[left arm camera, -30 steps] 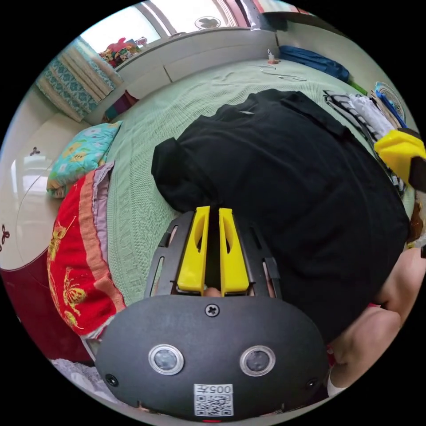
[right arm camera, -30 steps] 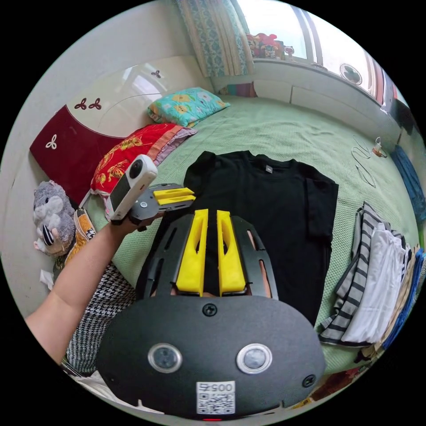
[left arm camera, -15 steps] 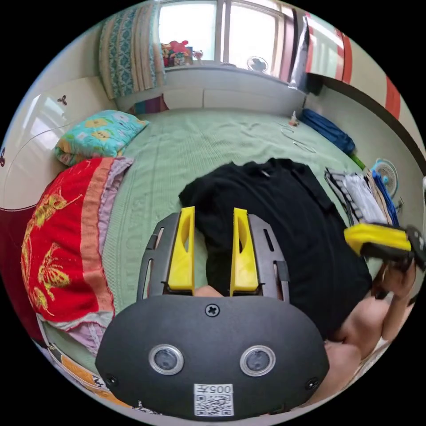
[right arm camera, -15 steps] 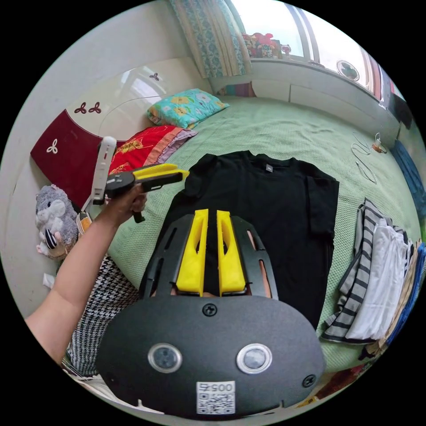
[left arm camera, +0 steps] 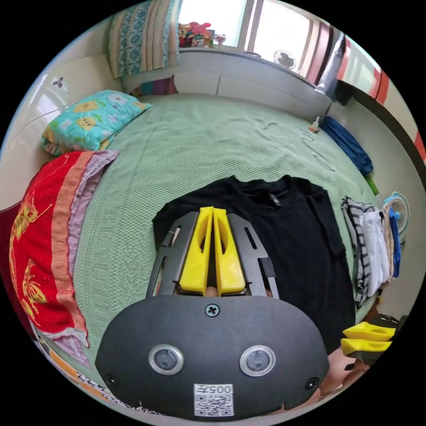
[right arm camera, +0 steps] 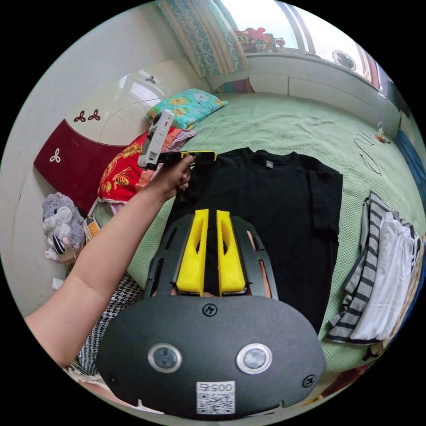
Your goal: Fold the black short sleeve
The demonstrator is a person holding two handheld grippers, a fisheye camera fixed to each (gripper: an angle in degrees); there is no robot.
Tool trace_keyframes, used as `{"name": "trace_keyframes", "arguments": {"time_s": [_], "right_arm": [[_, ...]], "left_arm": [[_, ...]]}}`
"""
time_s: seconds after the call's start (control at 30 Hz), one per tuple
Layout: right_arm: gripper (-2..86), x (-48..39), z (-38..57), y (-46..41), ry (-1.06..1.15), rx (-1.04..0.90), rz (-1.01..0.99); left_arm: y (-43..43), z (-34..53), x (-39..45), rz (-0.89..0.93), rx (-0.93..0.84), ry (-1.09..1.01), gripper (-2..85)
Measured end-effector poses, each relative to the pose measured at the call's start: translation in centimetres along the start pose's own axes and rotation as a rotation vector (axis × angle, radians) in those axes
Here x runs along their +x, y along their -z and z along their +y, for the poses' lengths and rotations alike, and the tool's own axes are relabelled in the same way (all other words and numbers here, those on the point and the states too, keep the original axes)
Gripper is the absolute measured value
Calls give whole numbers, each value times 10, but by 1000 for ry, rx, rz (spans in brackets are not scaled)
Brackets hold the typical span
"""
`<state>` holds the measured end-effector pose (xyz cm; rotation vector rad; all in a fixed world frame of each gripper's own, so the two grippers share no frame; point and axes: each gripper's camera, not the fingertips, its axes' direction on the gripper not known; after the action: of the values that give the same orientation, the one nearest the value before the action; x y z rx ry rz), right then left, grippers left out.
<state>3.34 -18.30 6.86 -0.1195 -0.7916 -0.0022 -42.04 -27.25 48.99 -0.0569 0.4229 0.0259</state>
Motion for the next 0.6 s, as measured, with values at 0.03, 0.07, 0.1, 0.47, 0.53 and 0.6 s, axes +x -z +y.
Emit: {"name": "trace_keyframes", "arguments": {"time_s": [0.03,0.07,0.1,0.47,0.53,0.6], "right_arm": [[41,1,-1,0,-3,1,-8],[41,2,-2,-1,-1,-1,-12],[41,3,-2,-1,0,-2,-11],[40,28,-11,4,-45,19,-68],[40,28,-12,3,-38,16,-68],[40,29,-13,2,-33,15,-66]], "left_arm": [[2,-3,3,16,4,-12,-2],[3,-5,4,-3,6,-16,-2],[4,-7,4,-94,1,-4,0],[-37,-5,-23,-305,-165,-46,91],[-48,-7,-20,-370,-160,-62,76],[-53,-8,-18,-415,-151,-72,42]]}}
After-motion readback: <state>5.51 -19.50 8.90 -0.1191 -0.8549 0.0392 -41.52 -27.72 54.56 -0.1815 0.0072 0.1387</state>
